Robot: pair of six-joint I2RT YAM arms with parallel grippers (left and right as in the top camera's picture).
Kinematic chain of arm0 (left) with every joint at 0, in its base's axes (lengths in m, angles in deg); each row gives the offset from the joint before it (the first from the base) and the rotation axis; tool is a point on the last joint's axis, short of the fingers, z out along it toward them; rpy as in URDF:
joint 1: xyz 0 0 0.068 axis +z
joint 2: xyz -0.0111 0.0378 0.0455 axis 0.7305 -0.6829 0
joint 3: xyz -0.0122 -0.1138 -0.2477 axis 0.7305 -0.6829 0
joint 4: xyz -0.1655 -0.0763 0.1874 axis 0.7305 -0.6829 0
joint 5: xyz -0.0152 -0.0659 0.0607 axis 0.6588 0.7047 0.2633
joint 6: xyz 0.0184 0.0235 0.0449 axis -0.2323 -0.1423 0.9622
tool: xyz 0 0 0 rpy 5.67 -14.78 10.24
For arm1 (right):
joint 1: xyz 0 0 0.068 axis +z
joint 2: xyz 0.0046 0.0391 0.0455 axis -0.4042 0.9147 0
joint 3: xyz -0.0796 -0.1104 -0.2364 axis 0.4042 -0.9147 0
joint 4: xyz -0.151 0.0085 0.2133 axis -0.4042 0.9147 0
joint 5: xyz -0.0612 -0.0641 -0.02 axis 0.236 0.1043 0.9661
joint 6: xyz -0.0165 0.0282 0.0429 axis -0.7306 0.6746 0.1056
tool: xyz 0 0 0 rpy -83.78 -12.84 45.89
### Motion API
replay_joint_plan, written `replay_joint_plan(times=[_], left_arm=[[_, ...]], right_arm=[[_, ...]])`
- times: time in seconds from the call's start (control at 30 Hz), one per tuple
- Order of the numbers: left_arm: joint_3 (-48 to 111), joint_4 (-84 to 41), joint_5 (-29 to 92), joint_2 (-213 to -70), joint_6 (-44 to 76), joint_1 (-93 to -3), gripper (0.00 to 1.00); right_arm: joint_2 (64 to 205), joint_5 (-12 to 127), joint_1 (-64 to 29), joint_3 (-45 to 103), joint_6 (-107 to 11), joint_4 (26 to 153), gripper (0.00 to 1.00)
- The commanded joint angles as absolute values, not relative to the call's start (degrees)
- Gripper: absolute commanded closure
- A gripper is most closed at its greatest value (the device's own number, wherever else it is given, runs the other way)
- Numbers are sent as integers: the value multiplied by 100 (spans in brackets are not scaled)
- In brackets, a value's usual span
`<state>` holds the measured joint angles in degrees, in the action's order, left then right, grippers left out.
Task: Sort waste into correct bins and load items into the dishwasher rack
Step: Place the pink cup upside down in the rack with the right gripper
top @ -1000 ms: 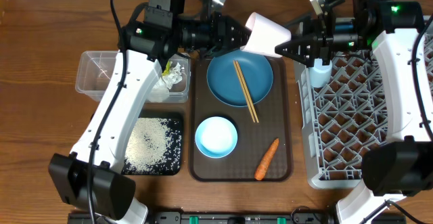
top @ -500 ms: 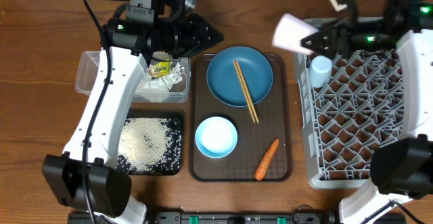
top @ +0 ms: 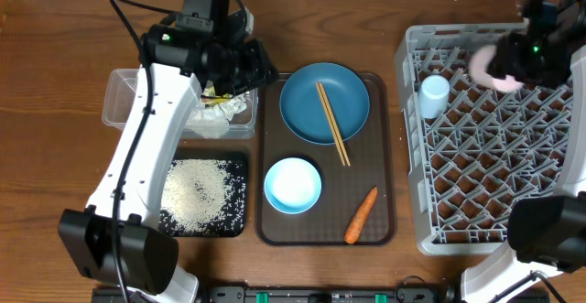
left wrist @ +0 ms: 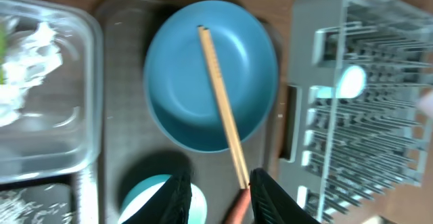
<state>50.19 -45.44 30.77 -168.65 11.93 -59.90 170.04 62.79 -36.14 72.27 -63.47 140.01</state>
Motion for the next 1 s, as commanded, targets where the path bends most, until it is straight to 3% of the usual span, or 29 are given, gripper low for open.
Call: replay_joint_plan(times=[0.0,0.33,0.97], left_arm=[[5008,-4638,2482,-16845,1333,-6130,67],[5008,-4657,1859,-16845,1331,-6532,67],[5008,-4657,1840,-16845,1333,-6539,67]], right_arm=[[16926,7395,-3592,7240,-6004,13961,71],[16950,7321,-3588,6593,-6004,13430,72],[16965,6814,-3577,4952,-6004,11826,70]])
